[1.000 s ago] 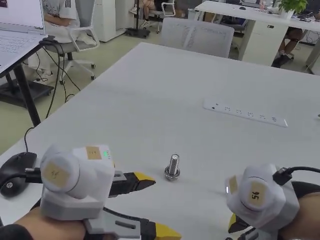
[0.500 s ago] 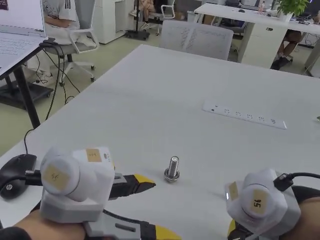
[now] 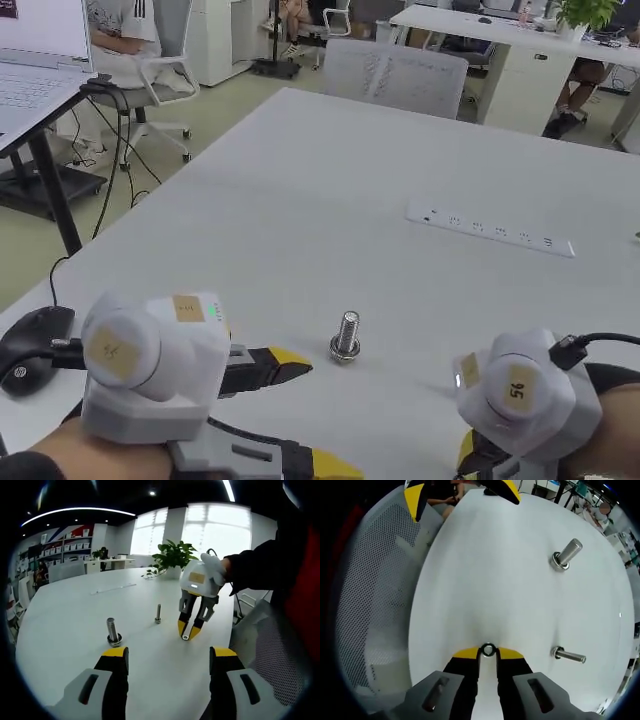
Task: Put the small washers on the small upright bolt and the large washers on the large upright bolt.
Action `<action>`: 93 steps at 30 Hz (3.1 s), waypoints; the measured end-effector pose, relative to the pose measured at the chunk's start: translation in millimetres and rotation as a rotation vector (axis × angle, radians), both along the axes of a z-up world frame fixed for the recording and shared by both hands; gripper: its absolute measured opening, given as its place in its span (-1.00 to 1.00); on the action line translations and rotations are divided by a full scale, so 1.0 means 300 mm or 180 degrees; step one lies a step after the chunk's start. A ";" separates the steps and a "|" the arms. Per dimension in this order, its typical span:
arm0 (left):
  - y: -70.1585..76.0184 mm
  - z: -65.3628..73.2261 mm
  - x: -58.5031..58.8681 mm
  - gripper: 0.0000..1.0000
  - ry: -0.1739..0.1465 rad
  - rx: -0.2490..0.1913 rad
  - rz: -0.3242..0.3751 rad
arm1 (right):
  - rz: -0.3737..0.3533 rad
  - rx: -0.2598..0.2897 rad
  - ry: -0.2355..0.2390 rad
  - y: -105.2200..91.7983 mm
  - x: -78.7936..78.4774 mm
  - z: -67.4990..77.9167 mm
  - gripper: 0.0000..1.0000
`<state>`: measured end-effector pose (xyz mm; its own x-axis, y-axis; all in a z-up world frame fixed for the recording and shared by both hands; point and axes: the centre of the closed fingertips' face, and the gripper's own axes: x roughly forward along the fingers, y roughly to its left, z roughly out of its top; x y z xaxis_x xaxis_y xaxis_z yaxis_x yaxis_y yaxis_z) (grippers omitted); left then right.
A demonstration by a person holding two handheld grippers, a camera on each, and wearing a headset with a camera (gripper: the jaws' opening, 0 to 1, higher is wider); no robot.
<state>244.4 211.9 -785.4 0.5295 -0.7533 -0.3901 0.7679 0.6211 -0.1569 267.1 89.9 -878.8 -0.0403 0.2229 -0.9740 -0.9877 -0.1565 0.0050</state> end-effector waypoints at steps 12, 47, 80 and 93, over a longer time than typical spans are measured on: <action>0.001 0.001 0.001 0.30 -0.0001 0.0004 0.0007 | -0.0098 0.0010 -0.0020 -0.027 0.037 0.028 -0.74; 0.003 0.003 -0.004 0.30 -0.0001 -0.0004 0.0013 | -0.0221 0.0077 -0.0413 -0.049 0.218 0.251 -0.74; 0.011 -0.013 0.004 0.30 0.0047 0.0015 0.0051 | -0.0101 0.0019 -0.0475 0.004 0.322 0.219 -0.74; 0.006 -0.012 0.006 0.30 0.0056 0.0015 0.0062 | -0.0087 -0.0018 -0.0445 -0.006 0.322 0.205 -0.74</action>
